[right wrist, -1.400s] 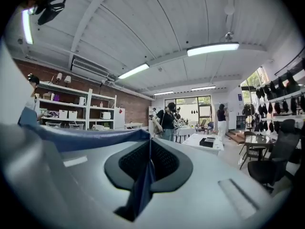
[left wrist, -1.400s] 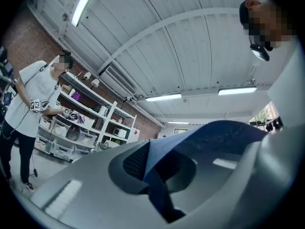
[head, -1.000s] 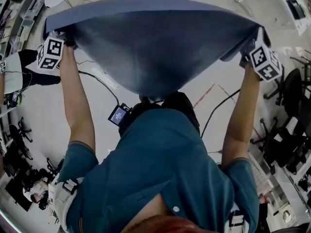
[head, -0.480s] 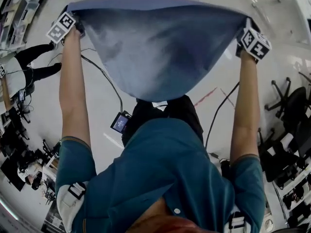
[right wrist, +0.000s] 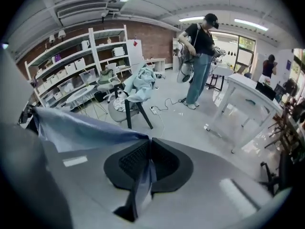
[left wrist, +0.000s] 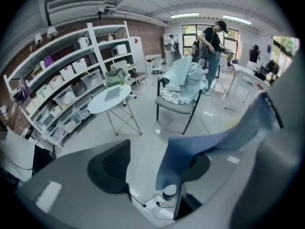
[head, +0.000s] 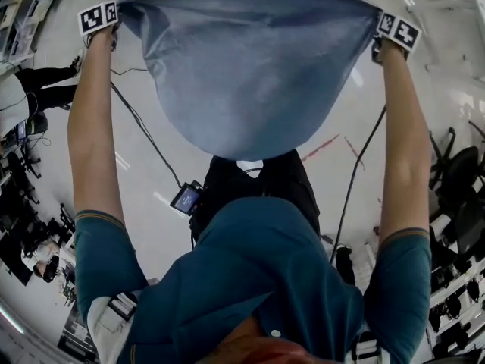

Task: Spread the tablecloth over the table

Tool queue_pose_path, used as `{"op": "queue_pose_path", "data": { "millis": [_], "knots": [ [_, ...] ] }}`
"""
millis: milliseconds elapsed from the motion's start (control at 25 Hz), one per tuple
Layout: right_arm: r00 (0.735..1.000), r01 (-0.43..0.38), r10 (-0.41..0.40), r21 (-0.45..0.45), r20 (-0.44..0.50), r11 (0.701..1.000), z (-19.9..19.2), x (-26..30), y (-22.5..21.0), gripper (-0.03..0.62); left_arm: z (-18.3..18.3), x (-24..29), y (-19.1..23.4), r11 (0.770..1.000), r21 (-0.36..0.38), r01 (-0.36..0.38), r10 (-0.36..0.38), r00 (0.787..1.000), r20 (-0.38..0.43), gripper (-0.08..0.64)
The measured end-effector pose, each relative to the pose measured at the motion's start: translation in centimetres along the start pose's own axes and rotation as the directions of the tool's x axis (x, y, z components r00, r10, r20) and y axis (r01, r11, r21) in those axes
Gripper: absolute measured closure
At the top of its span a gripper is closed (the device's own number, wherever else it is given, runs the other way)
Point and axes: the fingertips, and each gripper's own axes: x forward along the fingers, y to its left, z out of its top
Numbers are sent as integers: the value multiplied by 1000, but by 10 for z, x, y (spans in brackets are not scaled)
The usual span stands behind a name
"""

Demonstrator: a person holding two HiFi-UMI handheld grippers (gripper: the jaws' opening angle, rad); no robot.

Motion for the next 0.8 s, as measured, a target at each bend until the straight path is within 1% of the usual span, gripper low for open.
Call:
{"op": "queue_pose_path", "data": {
  "millis": [80, 120, 160, 200, 240, 280, 320, 360, 400, 440, 480, 520, 560, 600, 640, 680, 720, 760, 800],
  "knots": [
    [997, -47, 49, 39, -65, 998, -10, 23, 10, 571, 0, 14, -15, 994, 64, 87, -83, 995, -57, 299],
    [992, -75, 78, 37, -101, 997, -19, 31, 19, 566, -1, 19, -24, 985, 117, 124, -116, 990, -77, 264],
    [986, -97, 99, 19, -131, 995, -29, 35, 28, 560, -4, 22, -32, 972, 182, 147, -133, 987, -88, 241],
    [982, -112, 111, -3, -151, 994, -40, 37, 35, 557, -7, 23, -39, 955, 248, 161, -144, 986, -84, 209],
    [980, -124, 119, -22, -158, 992, -50, 36, 39, 552, -9, 21, -46, 939, 295, 177, -166, 984, -63, 189],
    [980, -132, 126, -33, -157, 991, -59, 34, 41, 546, -11, 17, -52, 929, 309, 203, -204, 978, -29, 175],
    [980, -137, 130, -43, -149, 990, -66, 30, 43, 546, -11, 12, -54, 927, 288, 238, -252, 968, 12, 173],
    [982, -139, 130, -55, -139, 989, -71, 26, 44, 546, -12, 5, -52, 930, 242, 275, -296, 954, 53, 166],
    [984, -137, 128, -70, -127, 988, -76, 21, 45, 546, -15, -2, -45, 936, 182, 302, -320, 943, 85, 146],
    [985, -134, 124, -84, -116, 987, -80, 17, 44, 536, -19, -8, -35, 944, 118, 308, -321, 941, 108, 123],
    [987, -128, 118, -92, -105, 988, -84, 14, 40, 504, -24, -13, -23, 954, 61, 292, -298, 946, 130, 121],
    [990, -118, 109, -94, -94, 989, -86, 10, 36, 488, -28, -20, -12, 965, 15, 260, -260, 953, 154, 126],
    [992, -109, 102, -91, -77, 990, -88, 6, 34, 488, -32, -27, -5, 973, -18, 230, -223, 957, 183, 150],
    [994, -104, 100, -87, -54, 991, -89, 2, 35, 488, -36, -34, -5, 976, -37, 216, -203, 954, 219, 191],
    [994, -105, 103, -84, -28, 991, -90, -3, 40, 488, -41, -42, -12, 974, -43, 222, -204, 944, 259, 222],
    [994, -107, 107, -85, -5, 991, -92, -8, 47, 489, -47, -49, -25, 969, -36, 246, -225, 929, 294, 268],
    [994, -110, 112, -89, 11, 990, -97, -12, 55, 489, -55, -55, -46, 960, -21, 279, -258, 913, 317, 332],
    [993, -114, 117, -96, 24, 989, -103, -17, 61, 489, -65, -59, -72, 950, -6, 312, -293, 898, 328, 372],
    [992, -120, 124, -99, 34, 988, -110, -23, 66, 491, -76, -63, -101, 940, 4, 342, -324, 886, 332, 383]
  ]
}}
